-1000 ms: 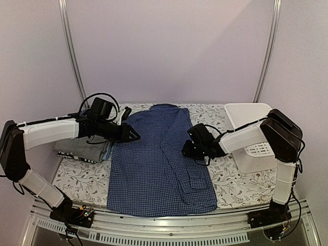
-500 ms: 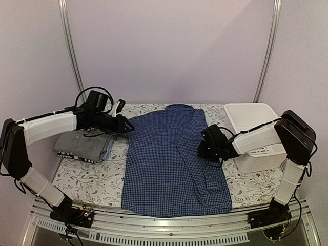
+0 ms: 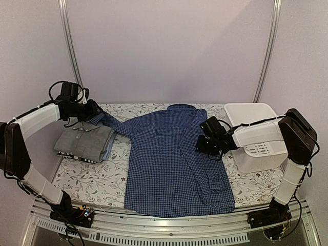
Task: Fold and stack the long sleeve shirts
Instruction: Pick up the sleeve from the corner of the board.
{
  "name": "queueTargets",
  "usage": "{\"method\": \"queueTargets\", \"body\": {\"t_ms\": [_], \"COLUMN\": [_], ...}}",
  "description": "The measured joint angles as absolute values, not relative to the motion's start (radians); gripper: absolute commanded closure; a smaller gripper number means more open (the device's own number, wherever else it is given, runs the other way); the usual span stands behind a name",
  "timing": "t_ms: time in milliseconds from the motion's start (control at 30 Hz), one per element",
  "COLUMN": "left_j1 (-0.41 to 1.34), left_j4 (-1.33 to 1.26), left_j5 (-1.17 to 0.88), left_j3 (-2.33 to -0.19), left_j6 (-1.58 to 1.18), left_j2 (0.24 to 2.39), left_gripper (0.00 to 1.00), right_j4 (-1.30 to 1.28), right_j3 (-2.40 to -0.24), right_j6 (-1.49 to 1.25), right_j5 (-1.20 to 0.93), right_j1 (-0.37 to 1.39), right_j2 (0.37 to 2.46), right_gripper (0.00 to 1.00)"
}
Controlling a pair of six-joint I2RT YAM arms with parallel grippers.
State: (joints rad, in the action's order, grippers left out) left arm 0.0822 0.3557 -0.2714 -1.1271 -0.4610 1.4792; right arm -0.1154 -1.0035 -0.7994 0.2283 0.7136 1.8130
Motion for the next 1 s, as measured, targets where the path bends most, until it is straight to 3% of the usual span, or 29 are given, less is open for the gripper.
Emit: {"method": "queueTargets", "body": {"t_ms": [233, 567, 1000], "left_j1": [0.054, 0.054, 0.006], "left_j4": [0.355, 0.396, 0.396], "left_j5": [-0.142, 0.069, 0.099], "left_j3": [-1.246, -1.311, -1.326], "left_j6": [-0.437, -0.394, -0.447], "left_j2": [1.56, 1.691, 1.71], "left_gripper": [0.52, 0.28, 0.24], "right_j4": [-0.155, -0.199, -0.219], "right_j3": [-1.102, -1.127, -1.127], "right_j6": [-0.716, -0.647, -0.633], "right_j5": [0.226, 0.226, 0.226], "right_j1": [0.741, 0.768, 0.788], "right_j2": [1.807, 1.718, 1.663], "right_gripper": [0.45, 0.39, 0.38]}}
